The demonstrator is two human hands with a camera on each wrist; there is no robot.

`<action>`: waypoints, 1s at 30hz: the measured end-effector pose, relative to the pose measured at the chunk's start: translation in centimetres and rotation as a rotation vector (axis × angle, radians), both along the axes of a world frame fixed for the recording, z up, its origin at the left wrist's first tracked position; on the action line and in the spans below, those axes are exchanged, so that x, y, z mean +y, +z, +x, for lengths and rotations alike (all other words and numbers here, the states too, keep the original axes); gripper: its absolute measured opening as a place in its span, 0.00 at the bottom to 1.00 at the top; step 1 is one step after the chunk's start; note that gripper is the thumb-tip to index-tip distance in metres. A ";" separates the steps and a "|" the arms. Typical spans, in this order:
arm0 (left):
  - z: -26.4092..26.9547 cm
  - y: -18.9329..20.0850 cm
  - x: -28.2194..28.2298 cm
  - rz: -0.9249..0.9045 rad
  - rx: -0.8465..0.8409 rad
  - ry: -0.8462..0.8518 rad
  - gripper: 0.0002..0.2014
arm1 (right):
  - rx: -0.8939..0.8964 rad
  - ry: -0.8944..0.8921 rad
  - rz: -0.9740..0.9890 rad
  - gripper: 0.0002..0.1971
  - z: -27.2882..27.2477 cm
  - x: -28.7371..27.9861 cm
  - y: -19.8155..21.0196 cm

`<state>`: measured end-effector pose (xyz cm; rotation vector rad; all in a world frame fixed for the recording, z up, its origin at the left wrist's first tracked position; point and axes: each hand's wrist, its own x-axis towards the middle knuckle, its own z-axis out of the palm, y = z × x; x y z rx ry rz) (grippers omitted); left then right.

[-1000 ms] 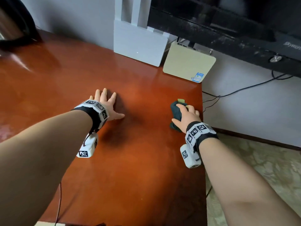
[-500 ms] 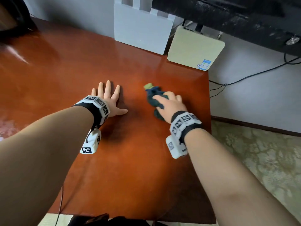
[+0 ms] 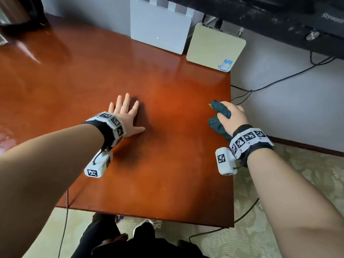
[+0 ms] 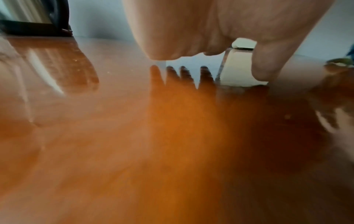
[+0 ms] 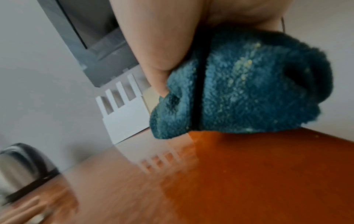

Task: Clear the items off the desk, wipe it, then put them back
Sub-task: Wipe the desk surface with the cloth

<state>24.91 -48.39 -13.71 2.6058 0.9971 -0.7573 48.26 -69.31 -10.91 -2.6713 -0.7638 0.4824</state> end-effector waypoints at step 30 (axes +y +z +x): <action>-13.8 -0.2 -4.8 -0.015 -0.026 -0.224 0.35 | -0.033 -0.212 -0.048 0.22 -17.5 -11.0 -2.3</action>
